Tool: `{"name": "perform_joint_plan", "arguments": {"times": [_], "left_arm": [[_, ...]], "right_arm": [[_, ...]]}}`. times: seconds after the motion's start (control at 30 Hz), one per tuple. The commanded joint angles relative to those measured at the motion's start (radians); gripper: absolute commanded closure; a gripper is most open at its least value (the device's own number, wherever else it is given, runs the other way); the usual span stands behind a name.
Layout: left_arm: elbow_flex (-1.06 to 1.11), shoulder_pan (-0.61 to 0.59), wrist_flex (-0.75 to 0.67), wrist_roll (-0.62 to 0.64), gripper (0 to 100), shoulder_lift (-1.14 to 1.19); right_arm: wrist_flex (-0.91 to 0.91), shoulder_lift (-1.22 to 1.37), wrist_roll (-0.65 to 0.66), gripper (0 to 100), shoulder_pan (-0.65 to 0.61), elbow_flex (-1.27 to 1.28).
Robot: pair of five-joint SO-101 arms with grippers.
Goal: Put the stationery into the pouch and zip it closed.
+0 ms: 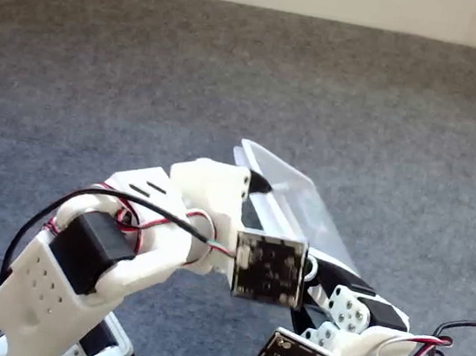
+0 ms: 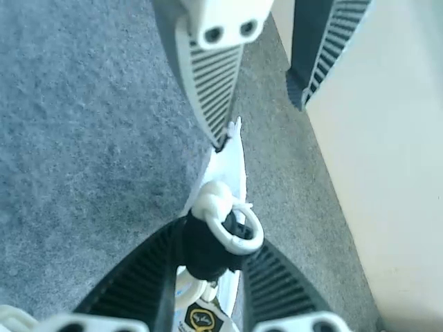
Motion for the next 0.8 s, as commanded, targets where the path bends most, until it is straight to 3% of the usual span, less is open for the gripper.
{"name": "perform_joint_plan", "arguments": {"times": [0.0, 0.27, 0.4, 0.53, 0.77], "left_arm": [[0.010, 0.056, 0.038, -0.071, 78, -0.012], [0.044, 0.094, 0.032, -0.081, 78, -0.004], [0.113, 0.105, -0.054, -0.081, 78, -0.004], [0.168, 0.101, -0.133, -0.077, 78, -0.004], [0.134, 0.050, -0.140, -0.075, 78, -0.013]], "right_arm": [[-0.045, 0.004, -0.014, 99.3, -0.008, -0.051], [-0.045, 0.005, -0.014, 99.3, -0.010, -0.051], [-0.045, 0.005, -0.012, 99.3, -0.018, -0.051], [-0.038, 0.005, -0.012, 99.3, -0.068, -0.051], [-0.015, 0.007, -0.012, 99.3, -0.074, -0.050]]}}
